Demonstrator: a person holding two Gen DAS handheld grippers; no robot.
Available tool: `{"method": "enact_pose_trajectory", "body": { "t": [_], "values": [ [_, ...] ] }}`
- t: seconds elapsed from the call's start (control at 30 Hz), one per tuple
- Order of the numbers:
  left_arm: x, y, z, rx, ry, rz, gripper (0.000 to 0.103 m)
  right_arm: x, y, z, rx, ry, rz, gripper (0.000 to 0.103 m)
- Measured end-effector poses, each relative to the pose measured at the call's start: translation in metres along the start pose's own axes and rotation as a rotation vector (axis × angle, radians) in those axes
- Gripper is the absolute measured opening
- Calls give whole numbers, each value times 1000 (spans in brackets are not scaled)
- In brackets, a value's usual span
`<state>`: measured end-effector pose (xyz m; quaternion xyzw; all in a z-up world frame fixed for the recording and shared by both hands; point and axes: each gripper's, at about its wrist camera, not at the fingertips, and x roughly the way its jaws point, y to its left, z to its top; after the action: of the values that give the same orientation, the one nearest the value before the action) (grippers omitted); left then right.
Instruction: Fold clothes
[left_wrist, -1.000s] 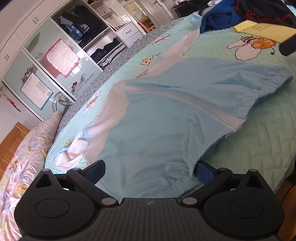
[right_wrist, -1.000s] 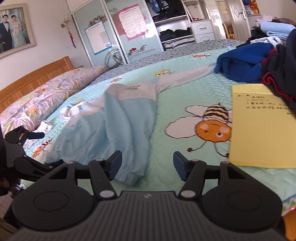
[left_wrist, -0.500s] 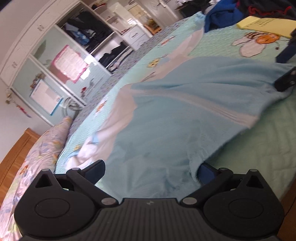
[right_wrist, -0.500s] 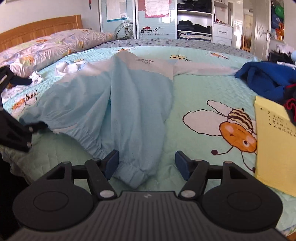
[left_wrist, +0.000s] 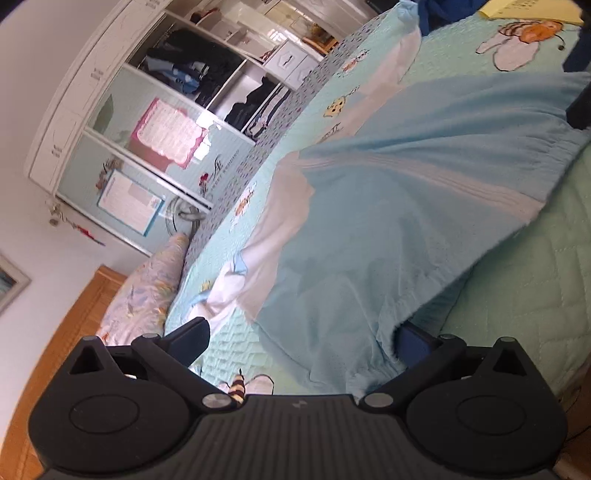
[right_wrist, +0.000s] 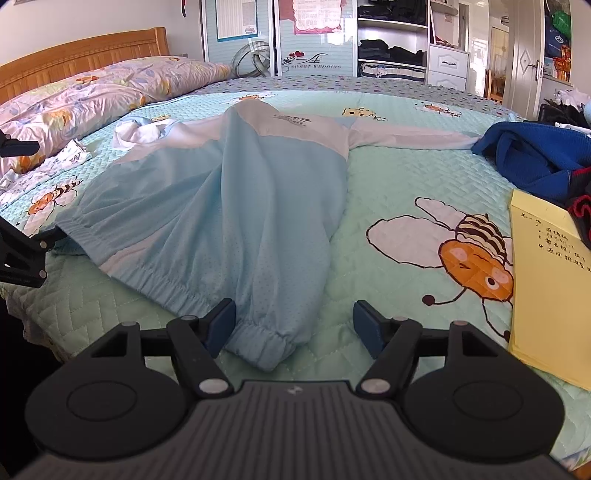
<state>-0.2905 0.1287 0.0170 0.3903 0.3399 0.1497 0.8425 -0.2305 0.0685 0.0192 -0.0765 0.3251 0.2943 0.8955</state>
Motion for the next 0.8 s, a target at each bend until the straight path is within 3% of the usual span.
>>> {"method": "enact_pose_trajectory", "body": {
  "t": [0.07, 0.13, 0.2, 0.27, 0.37, 0.43, 0.5, 0.53, 0.57, 0.6, 0.7, 0.8],
  "values": [
    [1, 6, -4, -13, 31, -13, 103, 0, -1, 0, 3, 0, 3, 72],
    [5, 10, -12, -2, 71, 38, 102, 0, -1, 0, 4, 0, 5, 72],
    [8, 18, -19, -32, 95, 39, 103, 0, -2, -1, 8, -1, 6, 72],
    [7, 26, -21, -77, 92, 17, 103, 0, -2, -1, 13, -4, 8, 72],
    [2, 23, -20, -63, 41, 37, 101, 0, -2, -2, 12, -6, 6, 73],
    [1, 17, -20, -49, 11, 16, 85, 0, -2, -1, 15, -6, 6, 73],
    [6, 15, -23, -75, 33, -70, 49, 0, -2, -1, 18, -7, 6, 73],
    [9, 14, -24, -90, 46, -117, 40, 0, -3, -1, 19, -7, 7, 73],
    [11, 15, -26, -112, 55, -166, 22, -1, -3, 0, 22, -7, 7, 73],
    [11, 17, -28, -135, 55, -189, 11, -2, -3, 1, 26, -9, 9, 73],
    [12, 27, -33, -220, 45, -235, 7, -4, -5, 1, 34, -15, 11, 73],
    [6, 60, -40, -403, 8, -280, 5, -4, -6, 2, 36, -9, 9, 73]
  ]
}}
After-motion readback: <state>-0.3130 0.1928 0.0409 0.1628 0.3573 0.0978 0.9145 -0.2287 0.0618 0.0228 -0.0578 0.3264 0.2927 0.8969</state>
